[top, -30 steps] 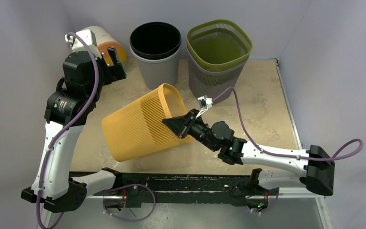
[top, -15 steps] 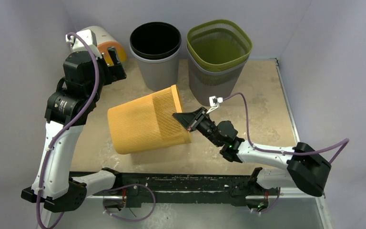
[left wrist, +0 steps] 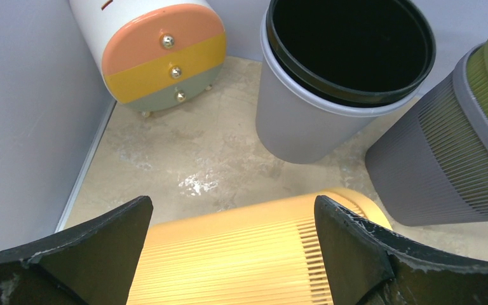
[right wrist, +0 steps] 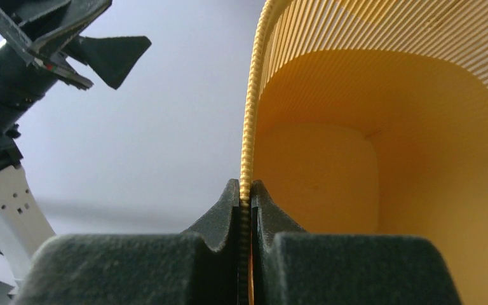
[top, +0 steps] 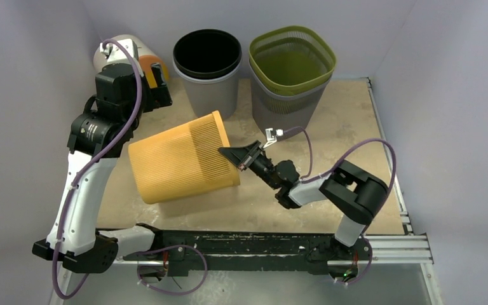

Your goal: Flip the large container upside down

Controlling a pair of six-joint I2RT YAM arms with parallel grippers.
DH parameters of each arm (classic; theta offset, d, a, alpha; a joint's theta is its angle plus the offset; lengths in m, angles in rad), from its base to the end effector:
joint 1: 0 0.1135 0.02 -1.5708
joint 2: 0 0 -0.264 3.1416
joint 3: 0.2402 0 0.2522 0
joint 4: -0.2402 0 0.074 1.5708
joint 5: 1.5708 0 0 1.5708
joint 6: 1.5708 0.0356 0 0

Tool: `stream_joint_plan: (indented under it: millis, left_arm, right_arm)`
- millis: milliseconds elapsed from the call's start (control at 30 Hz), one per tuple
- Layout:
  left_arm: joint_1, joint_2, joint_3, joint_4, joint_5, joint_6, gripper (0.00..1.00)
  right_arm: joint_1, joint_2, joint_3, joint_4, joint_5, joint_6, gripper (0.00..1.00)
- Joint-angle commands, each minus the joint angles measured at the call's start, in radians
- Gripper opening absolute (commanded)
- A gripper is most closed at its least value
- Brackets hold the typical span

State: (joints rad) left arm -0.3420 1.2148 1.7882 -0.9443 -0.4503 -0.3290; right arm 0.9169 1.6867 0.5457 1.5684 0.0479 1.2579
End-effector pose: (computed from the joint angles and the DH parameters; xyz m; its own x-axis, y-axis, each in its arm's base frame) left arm 0.1937 -0.0525 0.5058 -0.2972 -0.2030 -0.9330 -0.1862 0.9707 -0.1518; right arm 0.1880 0.2425 0.2235 -0.6515 0.7123 -0.2612 -0.4758 -0.1154 0.8720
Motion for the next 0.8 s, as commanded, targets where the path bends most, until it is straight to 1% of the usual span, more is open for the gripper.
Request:
stream_joint_plan:
  millis: [0,100,267,400,467,567,767]
  left_arm:
    - [-0.003,0.007,0.061,0.007,-0.015,0.024,0.94]
    - [-0.005,0.027,0.092,-0.008,-0.013,0.027,0.94]
    - [-0.004,0.040,0.100,-0.005,-0.017,0.025,0.94]
    - [-0.004,0.042,0.078,0.001,-0.020,0.019,0.94]
    - [-0.004,0.042,0.062,0.008,-0.022,0.017,0.93]
    - [-0.004,0.051,0.060,0.010,-0.024,0.016,0.93]
    - [-0.004,0.061,0.044,0.020,-0.015,-0.001,0.93]
  right_arm:
    - [-0.023,0.052,0.106,0.472,-0.049,0.062,0.00]
    - [-0.051,0.033,0.147,0.473,-0.059,0.059,0.00]
    - [-0.134,0.072,0.175,0.473,-0.084,0.224,0.00]
    - [-0.225,0.089,0.046,0.473,-0.078,0.325,0.00]
    - [-0.286,0.079,-0.031,0.474,-0.112,0.346,0.00]
    - [-0.363,0.071,-0.115,0.473,-0.201,0.359,0.00]
    - [-0.436,0.113,-0.273,0.471,-0.272,0.369,0.00]
